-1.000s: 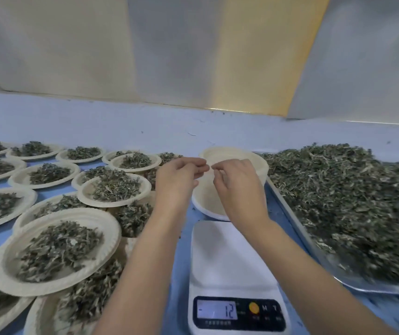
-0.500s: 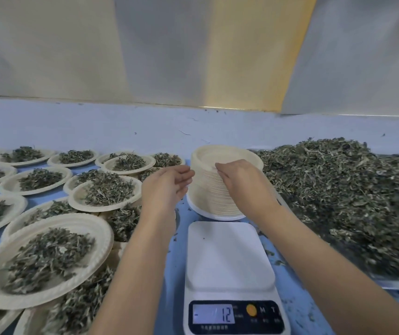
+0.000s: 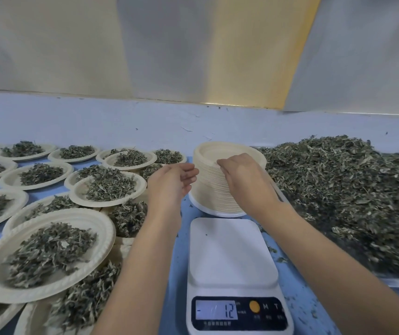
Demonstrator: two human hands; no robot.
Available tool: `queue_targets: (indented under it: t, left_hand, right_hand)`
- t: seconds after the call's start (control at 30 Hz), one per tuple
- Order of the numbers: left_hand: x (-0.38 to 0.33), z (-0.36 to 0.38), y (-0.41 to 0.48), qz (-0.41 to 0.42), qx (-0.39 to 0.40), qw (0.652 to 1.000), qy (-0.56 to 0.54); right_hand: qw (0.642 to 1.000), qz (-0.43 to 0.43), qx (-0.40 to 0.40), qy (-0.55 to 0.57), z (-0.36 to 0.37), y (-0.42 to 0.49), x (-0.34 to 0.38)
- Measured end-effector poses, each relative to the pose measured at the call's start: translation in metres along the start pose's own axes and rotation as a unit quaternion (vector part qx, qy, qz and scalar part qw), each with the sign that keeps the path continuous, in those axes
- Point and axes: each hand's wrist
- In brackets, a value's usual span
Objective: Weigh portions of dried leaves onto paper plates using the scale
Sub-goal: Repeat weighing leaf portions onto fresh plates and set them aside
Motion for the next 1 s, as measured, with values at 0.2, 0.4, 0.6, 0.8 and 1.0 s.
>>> queue_targets:
  t: [0.2, 0.4, 0.6, 0.8, 1.0]
  left_hand:
    - [0.004, 0.006, -0.006, 0.0, 0.017, 1.0, 0.009]
    - [0.003, 0.009, -0.007, 0.036, 0.006, 0.999, 0.005]
    - [-0.005, -0.004, -0.003, 0.073, -0.031, 0.994, 0.07]
    - [-0.012, -0.01, -0.003, 0.07, 0.045, 0.989, 0.124]
    - [-0.022, -0.016, -0.009, 0.087, 0.142, 0.957, 0.238]
  right_hand:
    - [0.996, -0.004, -0.062, 0.06, -0.001, 0.0, 0.004]
    - [0.975, -0.111, -0.155, 0.11, -0.008, -0.019, 0.026]
    - [0.964, -0.141, -0.16, 0.159, -0.009, -0.048, 0.037]
    - [0.928, 0.149, -0.143, 0.31, -0.029, -0.044, 0.019]
    - [0.864, 0.322, -0.058, 0.383, -0.04, -0.052, -0.015]
Point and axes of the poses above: each hand's wrist, its own y-axis towards the middle knuckle, its own z-axis out of the palm, x = y × z, and after that the axes turned 14 degrees about z, right-handed
